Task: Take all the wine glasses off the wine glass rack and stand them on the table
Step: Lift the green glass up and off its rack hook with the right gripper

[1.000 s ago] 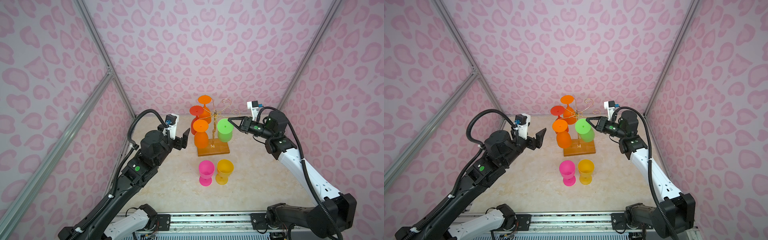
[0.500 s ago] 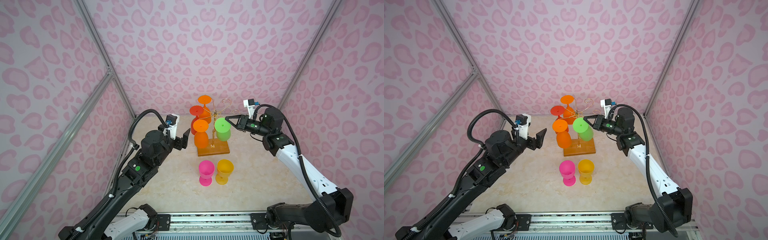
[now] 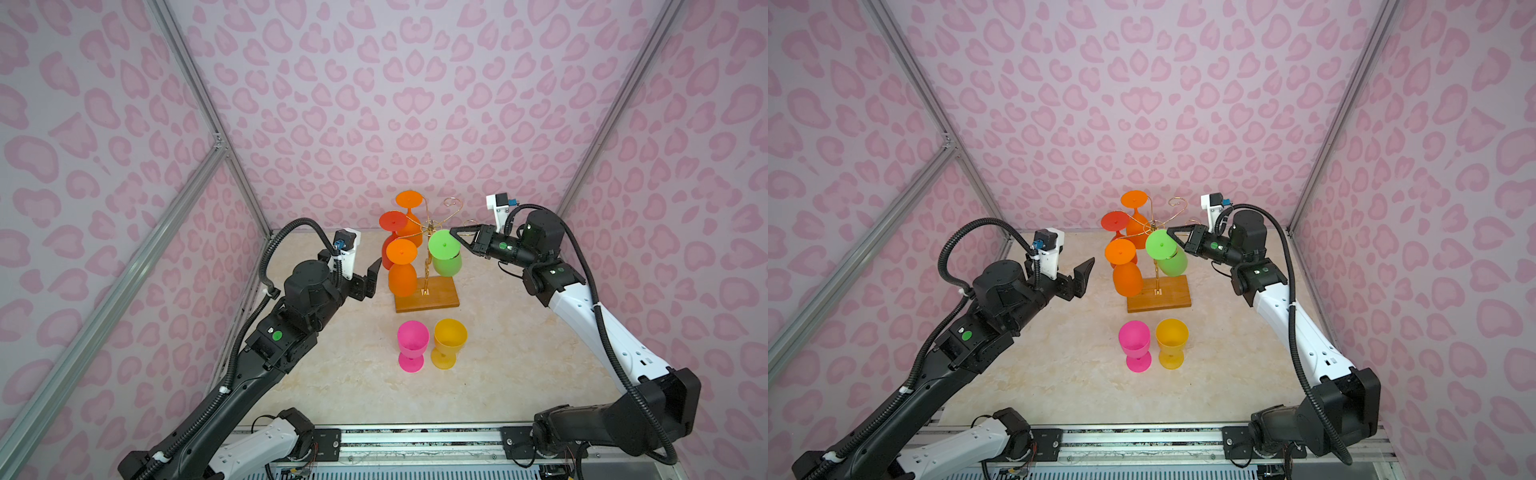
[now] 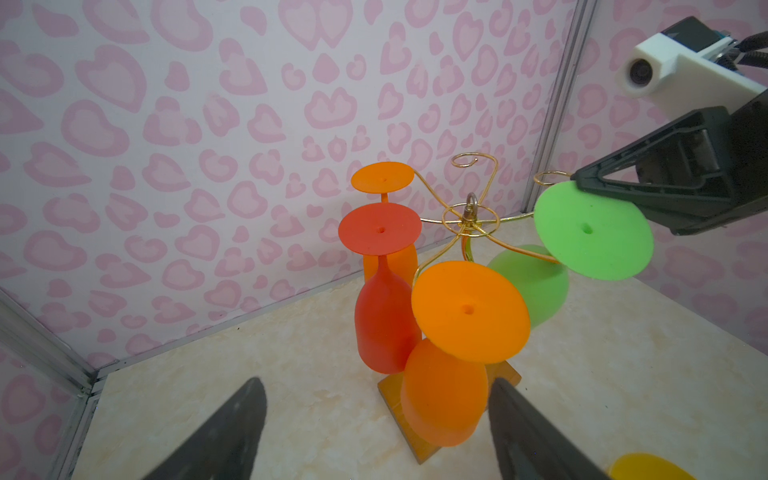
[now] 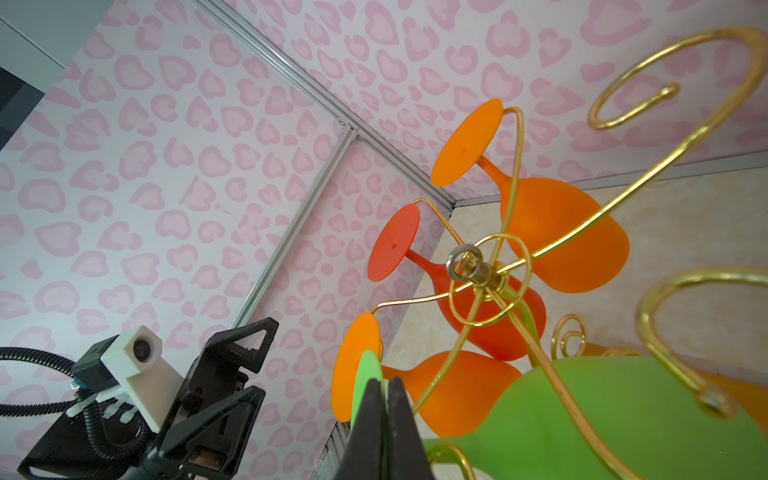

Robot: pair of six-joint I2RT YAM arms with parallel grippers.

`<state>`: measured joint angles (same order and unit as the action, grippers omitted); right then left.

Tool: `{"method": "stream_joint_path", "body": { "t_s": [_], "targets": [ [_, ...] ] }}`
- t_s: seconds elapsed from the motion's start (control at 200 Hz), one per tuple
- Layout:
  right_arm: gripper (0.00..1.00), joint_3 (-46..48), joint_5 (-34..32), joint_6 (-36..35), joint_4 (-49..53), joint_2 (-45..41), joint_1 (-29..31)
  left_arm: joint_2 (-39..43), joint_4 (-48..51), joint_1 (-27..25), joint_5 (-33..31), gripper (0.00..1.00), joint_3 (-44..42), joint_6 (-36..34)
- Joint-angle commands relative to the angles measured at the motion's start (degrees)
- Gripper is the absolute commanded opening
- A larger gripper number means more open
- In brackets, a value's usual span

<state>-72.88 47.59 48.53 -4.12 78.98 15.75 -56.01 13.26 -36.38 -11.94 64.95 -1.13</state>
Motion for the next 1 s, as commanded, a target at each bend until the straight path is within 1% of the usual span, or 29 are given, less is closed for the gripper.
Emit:
{"method": "stream_joint_path", "body": {
  "t_s": [0.0,0.535,0.995],
  "targets": [
    [0.0,-0.3,-0.9,0.6,-2.5,0.6,-0.5,0.1,-1.1,0.1,0.5,0.85,-0.3,0.5],
    [0.0,0.3,-0.3,3.2,-5.4,-0.6,-4.1,-0.2,-0.9,0.1,1.0,0.85,-0.2,0.4],
    [0.0,5.1,1.5,2.9,-2.8,-7.8,-8.5,-0.8,-0.9,0.2,1.6,0.85,0.4,0.5]
  ]
}}
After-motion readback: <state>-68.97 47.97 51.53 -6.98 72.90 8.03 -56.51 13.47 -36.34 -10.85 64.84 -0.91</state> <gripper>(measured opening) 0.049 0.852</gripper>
